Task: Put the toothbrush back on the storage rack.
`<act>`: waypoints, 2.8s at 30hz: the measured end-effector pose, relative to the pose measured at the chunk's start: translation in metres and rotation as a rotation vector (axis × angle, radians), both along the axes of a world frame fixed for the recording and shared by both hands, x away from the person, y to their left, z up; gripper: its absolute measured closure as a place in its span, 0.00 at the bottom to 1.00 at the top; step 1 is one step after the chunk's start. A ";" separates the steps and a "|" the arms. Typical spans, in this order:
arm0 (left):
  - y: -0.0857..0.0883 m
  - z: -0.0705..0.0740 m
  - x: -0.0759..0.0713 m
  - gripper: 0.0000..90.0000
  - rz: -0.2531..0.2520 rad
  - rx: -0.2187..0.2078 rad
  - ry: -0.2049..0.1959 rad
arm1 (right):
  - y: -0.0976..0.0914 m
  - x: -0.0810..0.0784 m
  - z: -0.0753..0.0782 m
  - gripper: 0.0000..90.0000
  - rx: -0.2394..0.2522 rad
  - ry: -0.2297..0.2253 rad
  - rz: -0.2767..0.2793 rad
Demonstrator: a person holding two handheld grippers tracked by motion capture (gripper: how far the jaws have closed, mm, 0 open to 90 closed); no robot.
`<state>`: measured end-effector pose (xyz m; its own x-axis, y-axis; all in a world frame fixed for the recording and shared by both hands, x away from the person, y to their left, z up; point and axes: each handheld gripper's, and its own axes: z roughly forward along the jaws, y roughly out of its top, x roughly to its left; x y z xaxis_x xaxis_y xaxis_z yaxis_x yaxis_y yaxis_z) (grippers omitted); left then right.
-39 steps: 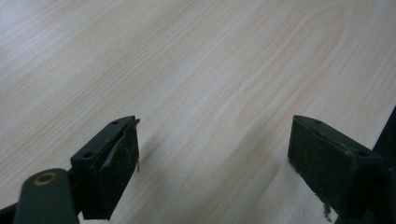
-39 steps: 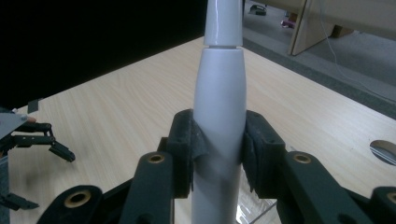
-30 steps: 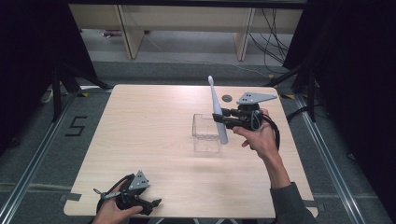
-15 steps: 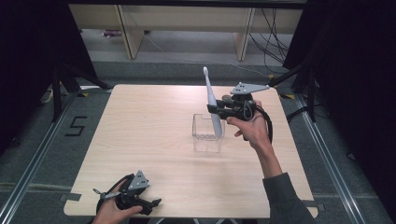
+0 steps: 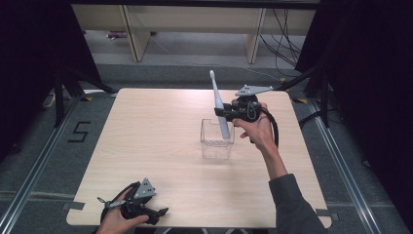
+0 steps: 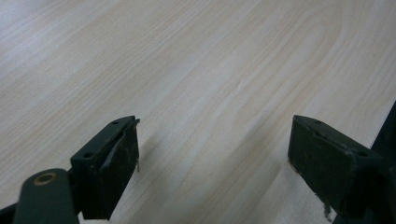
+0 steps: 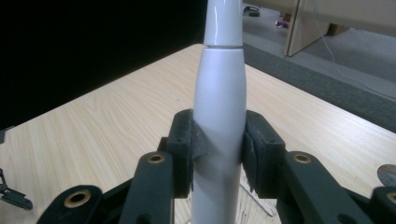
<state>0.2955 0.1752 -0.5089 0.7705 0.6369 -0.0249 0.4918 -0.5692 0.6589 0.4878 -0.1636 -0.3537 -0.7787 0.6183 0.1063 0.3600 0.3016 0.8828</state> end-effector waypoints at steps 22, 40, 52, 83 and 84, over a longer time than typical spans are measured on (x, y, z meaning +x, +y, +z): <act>0.000 0.000 0.000 0.17 -0.003 0.001 -0.001 | 0.019 0.015 -0.044 0.74 -0.137 0.034 0.024; 0.001 0.001 0.001 0.17 -0.021 0.008 -0.002 | 0.027 0.016 -0.067 0.74 -0.201 0.136 0.012; 0.001 0.001 0.000 0.17 -0.020 0.001 -0.007 | 0.033 0.016 -0.071 0.74 -0.254 0.173 0.004; 0.001 0.001 0.000 0.17 -0.019 0.009 -0.010 | 0.039 0.016 -0.075 0.63 -0.299 0.191 -0.009; 0.000 0.001 0.000 0.17 -0.013 0.004 -0.008 | 0.038 0.016 -0.075 0.63 -0.291 0.191 -0.012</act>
